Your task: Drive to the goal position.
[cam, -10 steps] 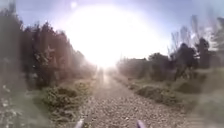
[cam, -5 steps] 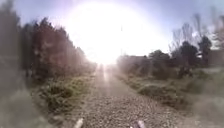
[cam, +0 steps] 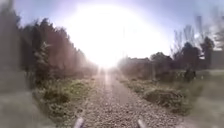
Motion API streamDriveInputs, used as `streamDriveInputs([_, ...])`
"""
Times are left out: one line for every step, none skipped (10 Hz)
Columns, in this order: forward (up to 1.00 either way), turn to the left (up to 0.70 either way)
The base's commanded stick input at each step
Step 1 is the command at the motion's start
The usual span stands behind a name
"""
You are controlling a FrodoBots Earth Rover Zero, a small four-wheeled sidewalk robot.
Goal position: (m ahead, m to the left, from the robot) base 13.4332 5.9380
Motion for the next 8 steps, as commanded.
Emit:
streamDriveInputs([0.5, 0.0])
streamDriveInputs([0.5, 0.0])
streamDriveInputs([0.5, 0.0])
streamDriveInputs([0.5, 0.0])
streamDriveInputs([0.5, 0.0])
streamDriveInputs([0.5, 0.0])
streamDriveInputs([0.5, 0.0])
streamDriveInputs([0.5, 0.0])
